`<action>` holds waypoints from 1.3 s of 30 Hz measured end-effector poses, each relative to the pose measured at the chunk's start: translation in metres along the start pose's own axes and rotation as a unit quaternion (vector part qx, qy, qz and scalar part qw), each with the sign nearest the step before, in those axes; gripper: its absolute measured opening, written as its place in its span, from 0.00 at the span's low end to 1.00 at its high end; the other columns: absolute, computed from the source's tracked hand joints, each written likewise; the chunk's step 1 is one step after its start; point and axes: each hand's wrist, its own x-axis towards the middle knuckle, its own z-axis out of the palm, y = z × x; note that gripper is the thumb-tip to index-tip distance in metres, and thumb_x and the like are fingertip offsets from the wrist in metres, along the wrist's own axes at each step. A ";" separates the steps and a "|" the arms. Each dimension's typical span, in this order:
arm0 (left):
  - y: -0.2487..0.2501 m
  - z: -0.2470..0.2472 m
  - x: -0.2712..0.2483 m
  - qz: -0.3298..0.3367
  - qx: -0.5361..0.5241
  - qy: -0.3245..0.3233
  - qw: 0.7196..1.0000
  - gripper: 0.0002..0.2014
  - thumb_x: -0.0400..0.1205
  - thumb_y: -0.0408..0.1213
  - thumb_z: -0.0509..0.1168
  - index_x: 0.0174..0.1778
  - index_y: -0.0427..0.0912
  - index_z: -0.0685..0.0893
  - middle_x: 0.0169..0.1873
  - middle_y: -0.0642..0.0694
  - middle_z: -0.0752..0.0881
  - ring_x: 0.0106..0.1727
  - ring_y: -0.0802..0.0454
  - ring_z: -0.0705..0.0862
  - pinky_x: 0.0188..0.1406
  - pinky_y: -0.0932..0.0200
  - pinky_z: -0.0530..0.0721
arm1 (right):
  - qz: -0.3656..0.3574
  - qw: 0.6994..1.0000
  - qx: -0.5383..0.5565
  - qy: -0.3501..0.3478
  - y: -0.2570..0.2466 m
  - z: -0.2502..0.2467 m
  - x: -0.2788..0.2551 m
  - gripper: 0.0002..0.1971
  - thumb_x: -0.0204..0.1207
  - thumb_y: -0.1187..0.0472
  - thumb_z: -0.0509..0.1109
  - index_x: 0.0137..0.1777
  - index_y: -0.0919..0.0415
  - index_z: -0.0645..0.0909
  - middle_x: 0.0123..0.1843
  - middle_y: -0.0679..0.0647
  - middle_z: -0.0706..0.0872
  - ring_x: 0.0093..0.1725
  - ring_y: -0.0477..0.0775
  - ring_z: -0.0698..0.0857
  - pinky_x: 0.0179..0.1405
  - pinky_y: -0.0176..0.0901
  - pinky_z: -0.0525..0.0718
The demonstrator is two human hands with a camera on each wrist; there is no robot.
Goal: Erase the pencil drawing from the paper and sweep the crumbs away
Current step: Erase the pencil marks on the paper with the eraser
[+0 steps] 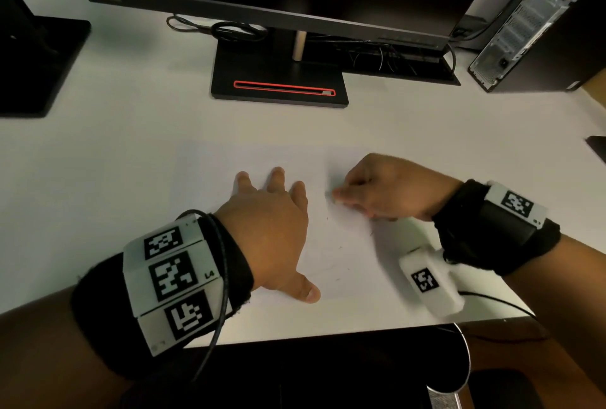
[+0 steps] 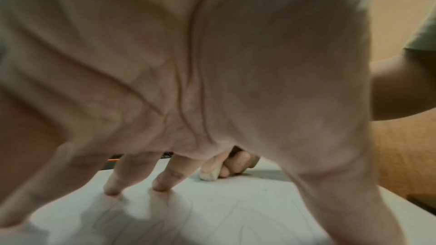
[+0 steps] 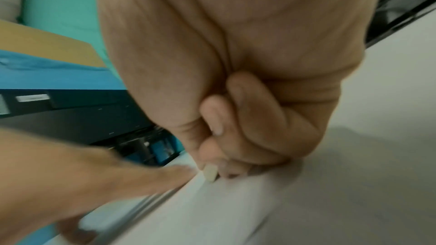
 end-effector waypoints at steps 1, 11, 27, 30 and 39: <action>-0.001 0.001 0.000 0.000 0.000 0.001 1.000 0.65 0.72 0.75 0.63 0.85 0.37 0.31 0.86 0.35 0.37 0.85 0.30 0.40 0.79 0.35 0.58 | 0.015 1.000 0.010 0.018 0.003 -0.005 0.003 0.25 0.85 0.47 0.68 0.32 0.67 0.80 0.25 0.55 0.78 0.26 0.55 0.76 0.24 0.40 0.76; -0.002 0.003 0.004 -0.006 -0.013 0.002 1.000 0.67 0.70 0.76 0.64 0.85 0.40 0.30 0.84 0.32 0.33 0.84 0.25 0.42 0.80 0.35 0.58 | 0.024 0.999 -0.009 0.027 -0.001 -0.009 0.004 0.24 0.85 0.49 0.68 0.30 0.65 0.81 0.24 0.53 0.80 0.22 0.52 0.75 0.25 0.40 0.76; -0.002 0.005 0.005 -0.005 -0.015 0.007 1.000 0.67 0.69 0.77 0.65 0.85 0.40 0.30 0.85 0.32 0.33 0.84 0.25 0.41 0.80 0.35 0.59 | 0.002 1.000 -0.017 -0.006 -0.010 -0.005 0.002 0.25 0.85 0.48 0.68 0.33 0.67 0.81 0.25 0.54 0.78 0.25 0.53 0.74 0.29 0.43 0.77; -0.002 0.004 0.004 -0.002 -0.016 0.007 1.000 0.66 0.70 0.76 0.65 0.85 0.39 0.31 0.85 0.33 0.36 0.84 0.28 0.40 0.80 0.36 0.59 | -0.026 0.998 -0.044 -0.029 -0.018 0.004 0.000 0.25 0.86 0.48 0.66 0.34 0.68 0.80 0.25 0.51 0.77 0.25 0.51 0.73 0.32 0.46 0.78; -0.001 0.003 0.004 -0.002 -0.011 0.006 1.000 0.66 0.70 0.76 0.64 0.86 0.39 0.32 0.85 0.32 0.36 0.85 0.27 0.41 0.80 0.36 0.58 | -0.039 0.997 -0.055 -0.036 -0.019 0.004 0.003 0.25 0.85 0.47 0.66 0.31 0.64 0.79 0.25 0.51 0.77 0.26 0.51 0.73 0.32 0.46 0.78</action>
